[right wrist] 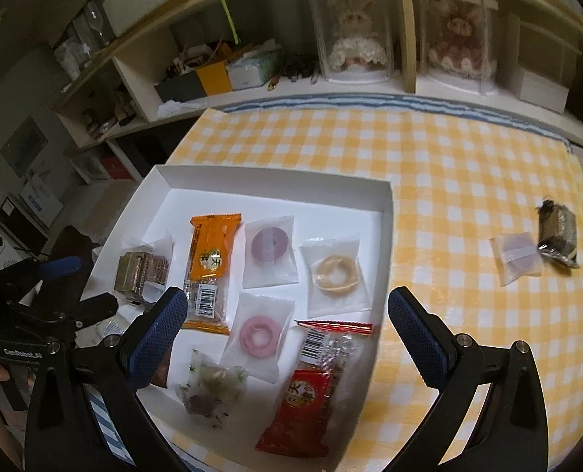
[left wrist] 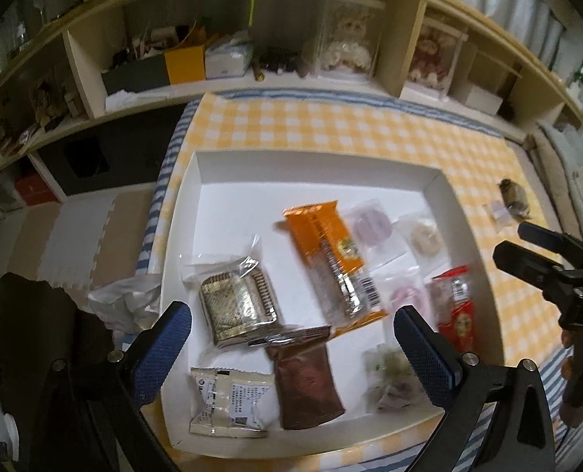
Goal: Organize snacks
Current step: 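Withdraw both grippers from the tray toward the last two packets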
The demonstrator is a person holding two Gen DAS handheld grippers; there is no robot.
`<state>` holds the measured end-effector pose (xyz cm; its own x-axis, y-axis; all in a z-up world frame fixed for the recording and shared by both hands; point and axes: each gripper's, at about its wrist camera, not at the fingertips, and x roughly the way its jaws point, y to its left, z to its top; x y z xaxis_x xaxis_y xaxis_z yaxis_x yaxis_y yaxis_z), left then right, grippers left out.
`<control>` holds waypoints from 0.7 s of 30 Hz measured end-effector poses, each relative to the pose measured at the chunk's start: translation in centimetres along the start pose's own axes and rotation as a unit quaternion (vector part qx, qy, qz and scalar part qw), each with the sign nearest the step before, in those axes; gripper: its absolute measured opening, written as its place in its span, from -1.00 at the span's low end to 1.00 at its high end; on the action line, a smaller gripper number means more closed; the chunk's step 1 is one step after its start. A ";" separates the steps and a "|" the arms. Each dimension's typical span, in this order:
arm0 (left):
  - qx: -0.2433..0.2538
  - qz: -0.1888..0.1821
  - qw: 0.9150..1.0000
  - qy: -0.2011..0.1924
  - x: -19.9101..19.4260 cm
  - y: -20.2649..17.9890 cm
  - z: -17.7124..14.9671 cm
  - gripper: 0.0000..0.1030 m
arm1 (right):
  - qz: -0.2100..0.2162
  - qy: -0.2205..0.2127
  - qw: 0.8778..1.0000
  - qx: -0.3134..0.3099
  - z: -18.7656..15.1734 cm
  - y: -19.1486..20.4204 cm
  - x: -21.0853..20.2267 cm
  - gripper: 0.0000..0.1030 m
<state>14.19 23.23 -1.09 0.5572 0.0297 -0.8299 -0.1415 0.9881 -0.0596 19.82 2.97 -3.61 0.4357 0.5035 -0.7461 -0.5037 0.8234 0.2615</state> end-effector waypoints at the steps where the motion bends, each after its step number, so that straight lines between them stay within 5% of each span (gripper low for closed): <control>1: 0.001 0.000 1.000 -0.004 -0.3 -0.2 0.0 1.00 | 0.000 -0.002 1.000 0.000 0.0 -0.1 -0.2 1.00; 21: 0.017 -0.029 0.996 -0.084 -2.9 -5.9 0.6 1.00 | -0.056 -0.051 0.997 -0.004 0.1 -8.2 -7.0 1.00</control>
<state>13.95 17.46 1.99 0.6937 -0.0056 -0.7202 -0.0795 0.9933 -0.0843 20.97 -7.23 -0.47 0.5631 0.4327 -0.7040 -0.4531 0.8741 0.1748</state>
